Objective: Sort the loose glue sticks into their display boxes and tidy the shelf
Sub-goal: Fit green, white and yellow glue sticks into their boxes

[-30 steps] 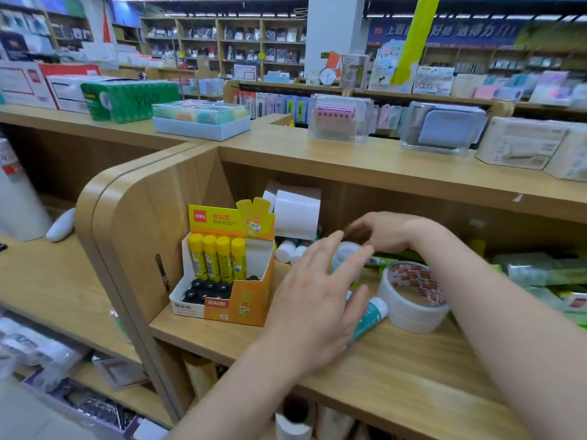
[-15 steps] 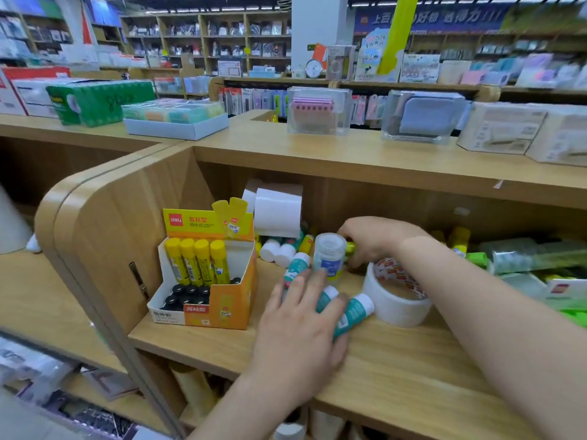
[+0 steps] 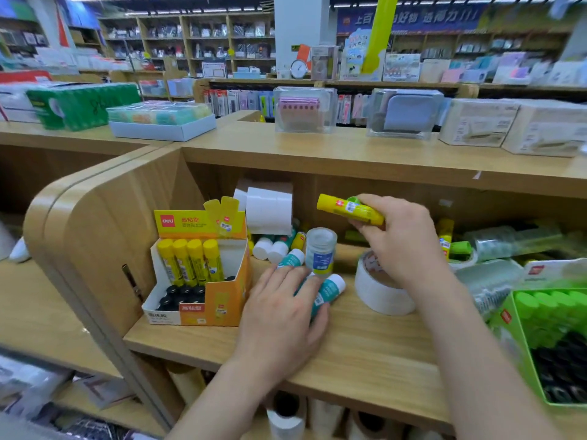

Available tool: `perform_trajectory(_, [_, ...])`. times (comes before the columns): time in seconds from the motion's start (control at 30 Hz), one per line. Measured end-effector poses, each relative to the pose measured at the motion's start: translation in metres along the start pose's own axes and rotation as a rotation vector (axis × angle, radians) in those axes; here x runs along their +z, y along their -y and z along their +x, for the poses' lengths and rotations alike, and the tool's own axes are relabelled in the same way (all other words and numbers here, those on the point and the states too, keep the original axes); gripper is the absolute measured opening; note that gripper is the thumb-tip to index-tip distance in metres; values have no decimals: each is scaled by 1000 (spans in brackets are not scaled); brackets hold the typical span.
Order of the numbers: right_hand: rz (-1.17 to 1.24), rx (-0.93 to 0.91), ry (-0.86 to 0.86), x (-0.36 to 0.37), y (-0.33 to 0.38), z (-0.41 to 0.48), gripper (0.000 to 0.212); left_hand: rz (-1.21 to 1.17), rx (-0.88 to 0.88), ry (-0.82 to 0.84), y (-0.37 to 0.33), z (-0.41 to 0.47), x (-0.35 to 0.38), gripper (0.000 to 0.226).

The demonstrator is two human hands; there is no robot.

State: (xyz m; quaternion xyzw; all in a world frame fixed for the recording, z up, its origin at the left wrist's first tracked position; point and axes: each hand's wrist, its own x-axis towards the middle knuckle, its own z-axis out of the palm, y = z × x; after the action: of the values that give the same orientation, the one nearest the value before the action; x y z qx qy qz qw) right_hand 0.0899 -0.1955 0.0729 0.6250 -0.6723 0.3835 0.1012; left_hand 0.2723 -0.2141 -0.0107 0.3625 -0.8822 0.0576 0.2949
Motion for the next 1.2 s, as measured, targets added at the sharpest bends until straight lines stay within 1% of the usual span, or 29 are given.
perform_trajectory(0.03, [120, -19, -82, 0, 5, -14, 28, -41, 28, -74, 0, -1, 0, 32])
perform_trajectory(0.07, [248, -7, -113, 0, 11, -25, 28, -86, 58, -149, -2, -1, -1, 31])
perform_trajectory(0.13, [456, 55, -75, 2, 20, -44, 29, -244, 60, -268, -9, -4, -10, 34])
perform_trajectory(0.17, [498, 59, -43, 4, 26, -52, 29, -402, -3, -307, -15, -6, -18, 39])
perform_trajectory(0.23, [471, -1, -2, 6, 33, -65, 33, -864, -211, -313, -30, -10, -39, 46])
perform_trajectory(0.27, [439, -39, 6, 8, 36, -70, 37, -1086, -300, -309, -35, -10, -47, 47])
perform_trajectory(0.3, [409, -63, 18, 11, 38, -74, 42, -1228, -360, -320, -36, -10, -52, 42])
perform_trajectory(0.33, [396, -76, 46, 14, 40, -77, 46, -1273, -395, -333, -36, -10, -56, 33])
perform_trajectory(0.4, [383, -55, 122, 20, 43, -81, 47, -1268, -438, -352, -33, -12, -61, 22])
perform_trajectory(0.47, [385, -14, 152, 23, 46, -84, 37, -1253, -479, -453, -27, -18, -68, 17])
perform_trajectory(0.5, [449, 60, 167, 24, 48, -84, 26, -1238, -494, -529, -23, -21, -73, 14])
perform_trajectory(0.53, [594, 174, 209, 23, 53, -84, 14, -1222, -504, -599, -18, -25, -80, 12])
perform_trajectory(0.57, [781, 307, 277, 21, 59, -83, 8, -1226, -522, -643, -13, -28, -88, 9])
perform_trajectory(0.6, [944, 447, 349, 20, 63, -82, 6, -1258, -548, -653, -7, -31, -94, 6])
perform_trajectory(0.63, [1034, 514, 411, 19, 67, -81, 10, -1302, -583, -631, -2, -33, -98, 8])
perform_trajectory(0.67, [1050, 523, 453, 21, 71, -80, 21, -1340, -617, -598, 4, -35, -100, 15])
perform_trajectory(0.7, [1018, 495, 466, 24, 73, -80, 31, -1367, -647, -567, 9, -37, -102, 21])
perform_trajectory(0.73, [950, 440, 442, 27, 77, -80, 38, -1387, -673, -550, 15, -39, -102, 24])
perform_trajectory(0.8, [827, 374, 366, 36, 80, -81, 41, -1439, -703, -540, 27, -41, -104, 22])
perform_trajectory(0.87, [778, 347, 338, 42, 78, -83, 37, -1471, -705, -538, 38, -41, -107, 23])
perform_trajectory(0.97, [733, 269, 329, 49, 80, -83, 17, -1484, -695, -562, 51, -34, -112, 24])
perform_trajectory(1.0, [746, 245, 315, 49, 84, -82, 18, -1476, -689, -583, 55, -30, -114, 24])
perform_trajectory(1.1, [891, 245, 321, 43, 97, -74, 20, -1491, -645, -607, 63, -18, -119, 23])
perform_trajectory(1.17, [937, 206, 384, 39, 108, -66, 22, -1585, -608, -591, 62, -14, -119, 22])
perform_trajectory(1.2, [950, 184, 424, 40, 113, -63, 28, -1636, -593, -575, 60, -13, -118, 22])
